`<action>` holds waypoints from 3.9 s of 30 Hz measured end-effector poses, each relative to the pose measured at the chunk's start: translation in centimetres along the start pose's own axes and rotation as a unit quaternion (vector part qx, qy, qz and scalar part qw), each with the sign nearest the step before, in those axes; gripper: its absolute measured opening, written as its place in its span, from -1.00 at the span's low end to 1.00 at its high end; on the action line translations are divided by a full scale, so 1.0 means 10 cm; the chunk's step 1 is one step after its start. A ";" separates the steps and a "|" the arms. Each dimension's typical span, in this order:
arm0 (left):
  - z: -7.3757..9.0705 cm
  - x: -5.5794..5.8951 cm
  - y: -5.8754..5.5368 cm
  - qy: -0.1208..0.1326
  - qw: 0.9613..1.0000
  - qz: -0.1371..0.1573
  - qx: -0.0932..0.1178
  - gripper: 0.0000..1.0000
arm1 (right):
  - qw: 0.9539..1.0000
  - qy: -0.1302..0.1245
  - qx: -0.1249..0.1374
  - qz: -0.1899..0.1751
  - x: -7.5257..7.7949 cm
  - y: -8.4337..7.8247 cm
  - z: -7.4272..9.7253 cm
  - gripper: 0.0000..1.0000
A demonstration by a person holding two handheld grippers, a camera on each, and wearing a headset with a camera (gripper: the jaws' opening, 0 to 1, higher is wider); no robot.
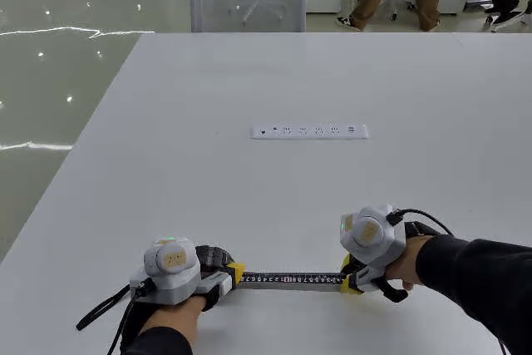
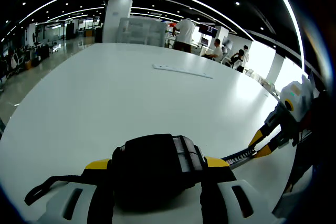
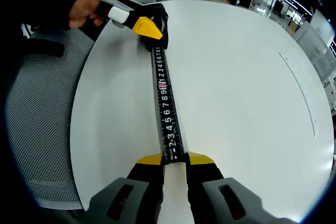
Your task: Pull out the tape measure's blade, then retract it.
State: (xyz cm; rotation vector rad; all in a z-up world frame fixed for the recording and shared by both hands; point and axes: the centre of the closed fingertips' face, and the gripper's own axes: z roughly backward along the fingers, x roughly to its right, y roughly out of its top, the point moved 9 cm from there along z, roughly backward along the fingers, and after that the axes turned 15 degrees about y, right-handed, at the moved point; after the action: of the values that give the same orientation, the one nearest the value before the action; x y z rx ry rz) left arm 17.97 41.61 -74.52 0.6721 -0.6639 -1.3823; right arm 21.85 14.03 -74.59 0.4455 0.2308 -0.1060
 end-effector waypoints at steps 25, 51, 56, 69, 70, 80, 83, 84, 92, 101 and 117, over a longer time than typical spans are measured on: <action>0.00 -0.02 0.00 -0.005 1.000 0.006 -0.005 0.25 | 1.000 -0.002 0.008 0.001 0.00 0.10 -0.05 -0.76; 0.00 -0.05 0.01 -0.019 1.000 0.017 -0.012 0.24 | 0.999 -0.002 0.034 -0.002 0.04 0.20 -0.11 -0.76; 0.00 -0.04 0.01 -0.020 1.000 0.017 -0.012 0.24 | 0.999 -0.002 0.038 -0.003 0.03 0.23 -0.12 -0.75; 0.01 -0.05 0.01 -0.025 0.999 0.016 -0.016 0.24 | 0.999 -0.002 0.042 0.002 0.03 0.28 -0.15 -0.76; 0.01 -0.05 0.01 -0.026 0.999 0.017 -0.017 0.24 | 0.999 -0.002 0.043 0.003 0.03 0.29 -0.16 -0.76; 0.01 -0.05 0.01 -0.029 0.999 0.016 -0.019 0.24 | 0.999 0.005 0.046 0.013 0.02 0.46 -0.24 -0.76; 0.01 -0.05 0.01 -0.029 0.999 0.016 -0.018 0.24 | 0.999 0.005 0.047 0.015 0.02 0.48 -0.26 -0.76; 0.01 -0.05 0.01 -0.029 0.999 0.016 -0.018 0.24 | 0.999 0.005 0.047 0.015 0.02 0.49 -0.26 -0.76; 0.00 -0.06 0.01 -0.030 0.999 0.016 -0.019 0.24 | 0.999 0.005 0.051 0.017 0.01 0.55 -0.30 -0.76; 0.00 -0.06 0.01 -0.032 0.999 0.016 -0.021 0.24 | 0.998 0.006 0.058 0.020 -0.01 0.66 -0.35 -0.76; 0.01 -0.06 0.01 -0.031 0.999 0.017 -0.022 0.24 | 0.997 0.007 0.069 0.018 -0.01 0.74 -0.40 -0.75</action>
State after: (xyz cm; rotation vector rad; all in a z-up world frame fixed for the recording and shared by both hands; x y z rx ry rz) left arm 17.96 42.26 -74.38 0.5822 -0.6899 -1.3870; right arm 22.11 22.40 -75.05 0.5882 0.2289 -0.0830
